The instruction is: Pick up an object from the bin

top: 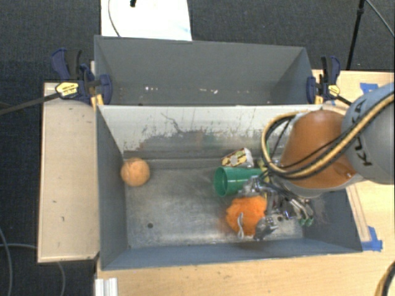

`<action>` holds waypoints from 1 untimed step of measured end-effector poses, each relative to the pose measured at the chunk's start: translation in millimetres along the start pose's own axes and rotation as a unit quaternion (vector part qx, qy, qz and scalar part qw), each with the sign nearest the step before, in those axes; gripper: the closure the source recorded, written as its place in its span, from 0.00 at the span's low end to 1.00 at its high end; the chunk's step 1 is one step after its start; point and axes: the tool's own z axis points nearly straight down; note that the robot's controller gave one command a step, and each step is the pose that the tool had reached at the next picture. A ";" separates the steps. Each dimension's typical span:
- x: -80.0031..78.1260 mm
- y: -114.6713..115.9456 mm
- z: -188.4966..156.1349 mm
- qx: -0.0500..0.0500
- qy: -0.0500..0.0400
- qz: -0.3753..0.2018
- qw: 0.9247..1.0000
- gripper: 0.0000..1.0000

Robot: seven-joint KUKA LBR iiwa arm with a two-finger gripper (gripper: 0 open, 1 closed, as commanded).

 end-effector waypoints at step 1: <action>-3.3 9.8 47.7 0.002 -0.005 -0.140 0.990 0.00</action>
Offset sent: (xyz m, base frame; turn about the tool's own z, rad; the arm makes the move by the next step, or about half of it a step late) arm 0.0032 0.0090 -0.0614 -0.4479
